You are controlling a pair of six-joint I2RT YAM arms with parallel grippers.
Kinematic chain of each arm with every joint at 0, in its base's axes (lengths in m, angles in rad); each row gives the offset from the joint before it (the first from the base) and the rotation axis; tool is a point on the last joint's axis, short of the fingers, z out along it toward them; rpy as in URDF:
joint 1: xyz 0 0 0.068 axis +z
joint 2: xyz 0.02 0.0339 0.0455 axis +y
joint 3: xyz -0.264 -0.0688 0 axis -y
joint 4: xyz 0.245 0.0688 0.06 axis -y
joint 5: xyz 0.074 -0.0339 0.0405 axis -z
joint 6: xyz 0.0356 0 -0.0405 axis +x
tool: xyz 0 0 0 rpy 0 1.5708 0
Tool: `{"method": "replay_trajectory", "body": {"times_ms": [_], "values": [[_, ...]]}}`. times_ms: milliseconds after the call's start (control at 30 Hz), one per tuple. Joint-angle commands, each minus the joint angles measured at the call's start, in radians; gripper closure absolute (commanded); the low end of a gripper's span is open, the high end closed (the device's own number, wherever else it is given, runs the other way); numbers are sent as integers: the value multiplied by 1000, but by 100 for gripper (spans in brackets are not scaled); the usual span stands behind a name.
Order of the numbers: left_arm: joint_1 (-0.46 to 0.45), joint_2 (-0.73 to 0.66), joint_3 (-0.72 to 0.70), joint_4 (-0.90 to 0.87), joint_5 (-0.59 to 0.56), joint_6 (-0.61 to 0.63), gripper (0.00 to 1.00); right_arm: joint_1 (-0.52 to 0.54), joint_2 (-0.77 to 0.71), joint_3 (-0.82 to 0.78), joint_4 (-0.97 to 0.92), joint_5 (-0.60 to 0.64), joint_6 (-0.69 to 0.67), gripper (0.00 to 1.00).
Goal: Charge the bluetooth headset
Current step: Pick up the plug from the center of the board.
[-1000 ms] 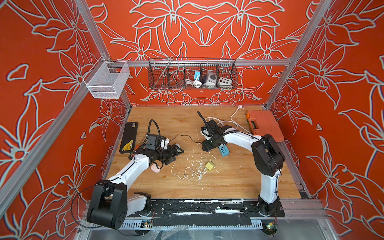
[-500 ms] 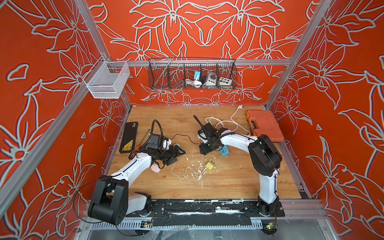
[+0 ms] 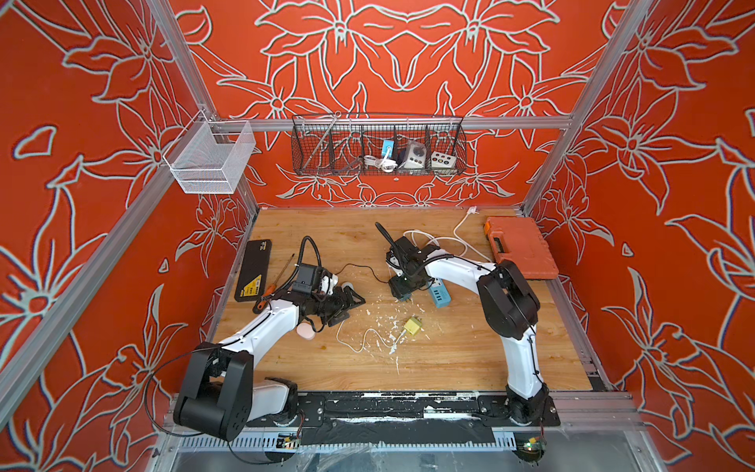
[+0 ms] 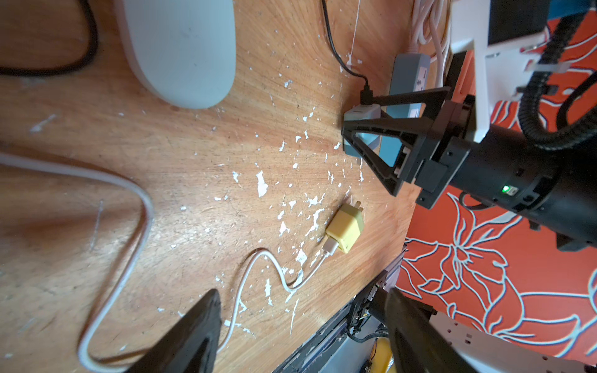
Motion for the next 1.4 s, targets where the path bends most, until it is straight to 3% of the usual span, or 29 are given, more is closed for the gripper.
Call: {"method": "replay_trajectory", "body": {"times_ms": [0, 333, 533, 767, 1133, 1367], "values": [[-6, -16, -10, -3, -10, -8, 22, 5, 31, 25, -66, 22, 12, 34], [-12, -1, -19, 19, -4, -14, 22, 6, 55, 73, -114, 24, 21, 41], [-30, -1, -19, 28, -7, -14, 22, 8, 65, 100, -128, -14, 25, 57], [-77, -49, -22, 61, -41, 0, 25, 7, -44, 55, -59, -103, 97, 58], [-188, -236, -83, 149, -293, 12, 26, 6, -282, -125, 152, -270, 369, 58], [-329, -338, -105, 251, -494, 48, 25, 15, -385, -259, 324, -336, 569, 59]]}}
